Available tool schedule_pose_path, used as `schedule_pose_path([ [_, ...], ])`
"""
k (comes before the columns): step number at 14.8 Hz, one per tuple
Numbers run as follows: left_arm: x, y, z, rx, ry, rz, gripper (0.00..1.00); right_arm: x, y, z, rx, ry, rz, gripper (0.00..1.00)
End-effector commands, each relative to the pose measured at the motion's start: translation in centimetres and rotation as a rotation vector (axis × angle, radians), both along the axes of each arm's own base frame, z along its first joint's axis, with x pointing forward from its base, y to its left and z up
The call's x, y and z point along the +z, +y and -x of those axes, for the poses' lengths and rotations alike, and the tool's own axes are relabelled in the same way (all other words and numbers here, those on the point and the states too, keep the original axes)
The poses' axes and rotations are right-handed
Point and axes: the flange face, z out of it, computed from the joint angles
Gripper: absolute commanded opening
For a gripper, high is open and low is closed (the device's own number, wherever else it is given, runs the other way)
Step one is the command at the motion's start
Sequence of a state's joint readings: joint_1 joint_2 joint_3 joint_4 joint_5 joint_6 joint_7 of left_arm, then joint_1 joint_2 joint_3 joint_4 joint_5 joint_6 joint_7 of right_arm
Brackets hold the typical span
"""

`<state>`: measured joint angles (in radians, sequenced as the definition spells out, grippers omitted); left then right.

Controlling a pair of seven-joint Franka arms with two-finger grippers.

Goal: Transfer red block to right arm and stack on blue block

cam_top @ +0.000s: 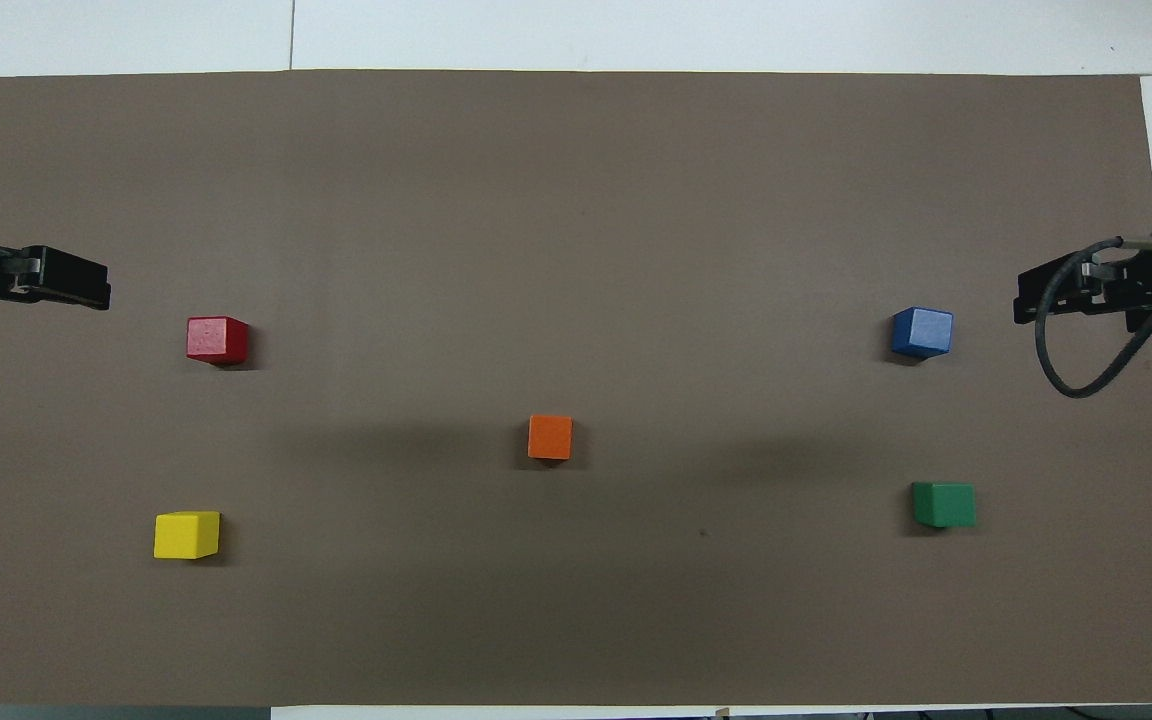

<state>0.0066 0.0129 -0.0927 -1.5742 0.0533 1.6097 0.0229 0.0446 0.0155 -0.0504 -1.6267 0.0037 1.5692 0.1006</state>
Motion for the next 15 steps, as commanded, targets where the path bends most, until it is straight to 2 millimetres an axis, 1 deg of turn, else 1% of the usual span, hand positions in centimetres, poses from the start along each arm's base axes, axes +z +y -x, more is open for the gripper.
schedule_pose_path([
  [1, 0.0, 0.2, -0.3, -0.006, -0.006, -0.001, 1.0, 0.3, -0.3, 0.2, 0.02, 0.009, -0.014, 1.0],
  [3, -0.1, 0.6, -0.2, -0.008, 0.002, -0.003, 1.0, 0.2, -0.3, 0.1, 0.02, 0.011, -0.014, 1.0],
  [8, -0.3, 0.5, 0.2, 0.001, 0.026, -0.005, 1.0, 0.3, -0.3, 0.2, 0.02, 0.009, -0.014, 1.0],
  [10, -1.4, 1.0, 0.5, 0.028, 0.011, -0.006, 1.0, 0.3, -0.3, 0.2, 0.02, 0.009, -0.014, 1.0],
  [11, -2.7, 1.1, 0.6, 0.028, -0.03, -0.003, 1.0, 0.3, -0.3, 0.2, 0.02, 0.009, -0.014, 1.0],
  [12, -4.4, 1.4, 1.1, 0.028, -0.047, -0.004, 1.0, 0.3, -0.3, 0.2, 0.02, 0.009, -0.014, 1.0],
  [13, -6.3, 1.4, 1.0, 0.024, -0.05, -0.005, 1.0, 0.2, -0.3, 0.1, 0.02, 0.011, -0.014, 1.0],
  [14, -7.7, 1.3, 0.6, 0.02, -0.053, -0.003, 1.0, 0.2, -0.4, 0.1, 0.018, 0.011, -0.014, 1.0],
  [15, -10.2, 0.9, -0.6, 0.011, -0.034, 0.001, 1.0, 0.3, -0.3, 0.2, 0.02, 0.009, -0.014, 1.0],
])
